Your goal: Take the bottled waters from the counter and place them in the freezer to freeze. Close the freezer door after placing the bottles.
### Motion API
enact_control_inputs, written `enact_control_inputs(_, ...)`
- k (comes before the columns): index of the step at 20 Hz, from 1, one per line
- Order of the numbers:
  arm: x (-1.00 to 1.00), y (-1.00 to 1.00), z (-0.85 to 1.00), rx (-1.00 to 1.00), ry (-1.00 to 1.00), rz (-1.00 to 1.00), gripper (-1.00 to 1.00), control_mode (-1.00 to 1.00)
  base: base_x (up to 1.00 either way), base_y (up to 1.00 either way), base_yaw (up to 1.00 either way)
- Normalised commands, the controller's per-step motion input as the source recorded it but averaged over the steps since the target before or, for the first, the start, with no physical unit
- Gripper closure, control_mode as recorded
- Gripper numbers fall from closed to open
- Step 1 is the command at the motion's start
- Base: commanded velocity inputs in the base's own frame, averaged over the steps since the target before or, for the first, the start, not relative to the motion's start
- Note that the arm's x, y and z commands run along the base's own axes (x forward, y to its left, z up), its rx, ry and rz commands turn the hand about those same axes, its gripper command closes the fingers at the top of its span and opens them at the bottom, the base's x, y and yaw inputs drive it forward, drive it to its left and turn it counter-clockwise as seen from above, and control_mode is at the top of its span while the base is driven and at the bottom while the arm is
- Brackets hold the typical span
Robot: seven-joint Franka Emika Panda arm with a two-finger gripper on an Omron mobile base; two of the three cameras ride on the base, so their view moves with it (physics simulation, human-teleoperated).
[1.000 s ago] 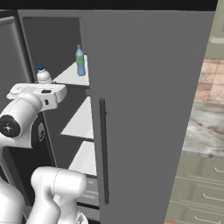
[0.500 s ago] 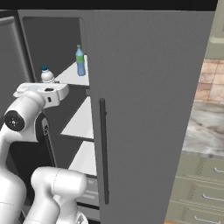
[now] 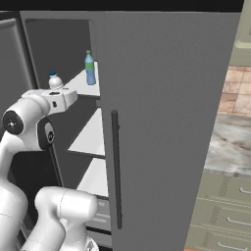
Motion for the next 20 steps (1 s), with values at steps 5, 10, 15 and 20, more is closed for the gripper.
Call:
enact_control_inputs(5,0.26,0.00,0.00,0.00,0.00,0.00,1.00,-1.00,0.00,0.00,0.00)
enact_control_inputs(10,0.27,0.00,0.02,0.00,0.00,0.00,1.00,-1.00,0.00,0.00,0.00)
enact_control_inputs(15,0.26,0.00,0.06,0.02,0.00,0.00,1.00,-1.00,0.00,0.00,0.00)
enact_control_inputs(20,0.19,0.00,0.13,0.03,0.00,0.00,1.00,-1.00,0.00,0.00,0.00)
